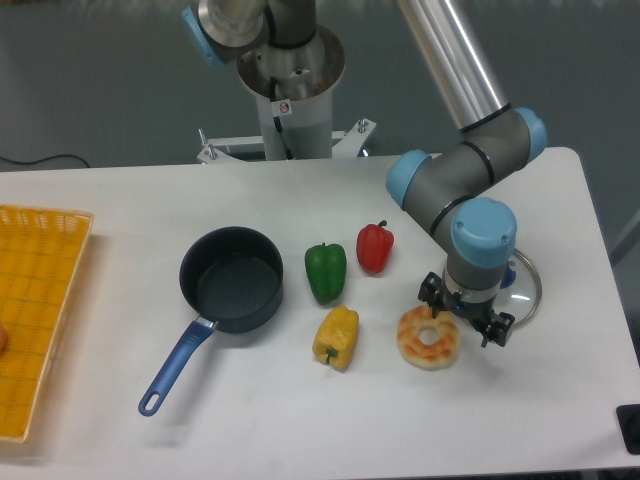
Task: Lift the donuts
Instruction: 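Lower the open gripper over the donut and close on its ring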
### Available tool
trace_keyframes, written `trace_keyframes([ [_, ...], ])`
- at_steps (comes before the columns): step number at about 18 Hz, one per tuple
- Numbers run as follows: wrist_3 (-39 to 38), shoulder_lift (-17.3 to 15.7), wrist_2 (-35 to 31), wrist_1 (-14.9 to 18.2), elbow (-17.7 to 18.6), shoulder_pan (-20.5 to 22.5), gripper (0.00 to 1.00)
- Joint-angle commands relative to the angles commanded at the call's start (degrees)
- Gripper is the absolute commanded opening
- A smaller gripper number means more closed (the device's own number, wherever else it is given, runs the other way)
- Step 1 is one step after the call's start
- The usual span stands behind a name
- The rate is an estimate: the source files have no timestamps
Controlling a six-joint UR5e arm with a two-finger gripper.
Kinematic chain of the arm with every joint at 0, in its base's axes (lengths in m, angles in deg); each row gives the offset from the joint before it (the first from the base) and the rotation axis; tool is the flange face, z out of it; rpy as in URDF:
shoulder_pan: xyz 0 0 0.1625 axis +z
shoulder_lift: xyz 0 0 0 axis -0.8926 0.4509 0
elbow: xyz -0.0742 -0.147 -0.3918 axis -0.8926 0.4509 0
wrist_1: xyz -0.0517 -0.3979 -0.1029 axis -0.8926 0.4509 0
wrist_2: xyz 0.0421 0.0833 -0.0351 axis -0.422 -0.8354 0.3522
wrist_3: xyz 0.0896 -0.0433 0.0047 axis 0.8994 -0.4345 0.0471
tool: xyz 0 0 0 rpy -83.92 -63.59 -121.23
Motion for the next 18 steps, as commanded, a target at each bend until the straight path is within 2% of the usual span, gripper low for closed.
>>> trace_keyframes([
  [4,-1.7,0.9,-0.2,-1.6,0.2,-0.9,0.93],
  [9,-1.8,1.1,-0.4,-1.6,0.4,-1.0,0.79],
  [18,-1.8,0.6,-0.7,-1.0,0.7,-1.5,0.32],
])
